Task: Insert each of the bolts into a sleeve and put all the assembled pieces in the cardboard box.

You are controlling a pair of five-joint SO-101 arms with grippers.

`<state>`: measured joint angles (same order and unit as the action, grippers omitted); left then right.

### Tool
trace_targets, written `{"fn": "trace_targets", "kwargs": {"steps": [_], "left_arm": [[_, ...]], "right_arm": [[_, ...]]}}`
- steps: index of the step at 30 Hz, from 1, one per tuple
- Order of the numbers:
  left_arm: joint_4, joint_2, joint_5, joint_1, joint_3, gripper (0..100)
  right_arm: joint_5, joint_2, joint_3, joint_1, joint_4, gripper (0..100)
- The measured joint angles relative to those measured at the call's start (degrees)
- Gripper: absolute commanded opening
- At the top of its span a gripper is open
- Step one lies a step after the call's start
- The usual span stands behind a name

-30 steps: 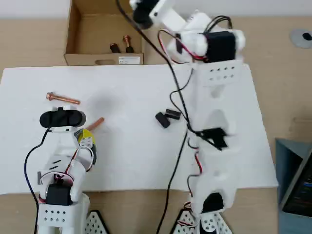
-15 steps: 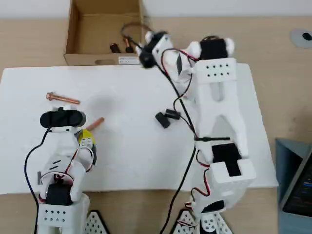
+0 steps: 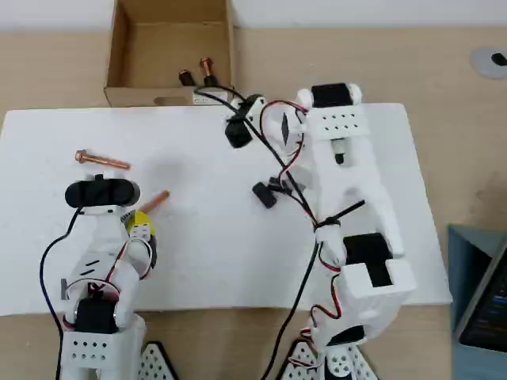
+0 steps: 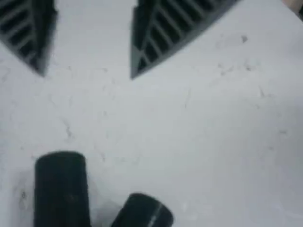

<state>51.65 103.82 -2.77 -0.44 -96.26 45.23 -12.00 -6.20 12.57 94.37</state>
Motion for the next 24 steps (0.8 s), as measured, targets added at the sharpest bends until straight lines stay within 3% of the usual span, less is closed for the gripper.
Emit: {"fn": "trace_targets", "kwargs": {"steps": [9, 24], "left_arm": [[0.0, 0.0, 0.0, 0.0, 0.0, 0], [0.0, 0.0, 0.0, 0.0, 0.0, 0]], "right_arm": [[0.0, 0.0, 9.1, 4.0, -10.0, 17.5], [0.0, -2.1, 15.5, 3.9, -20.1, 17.5]]}}
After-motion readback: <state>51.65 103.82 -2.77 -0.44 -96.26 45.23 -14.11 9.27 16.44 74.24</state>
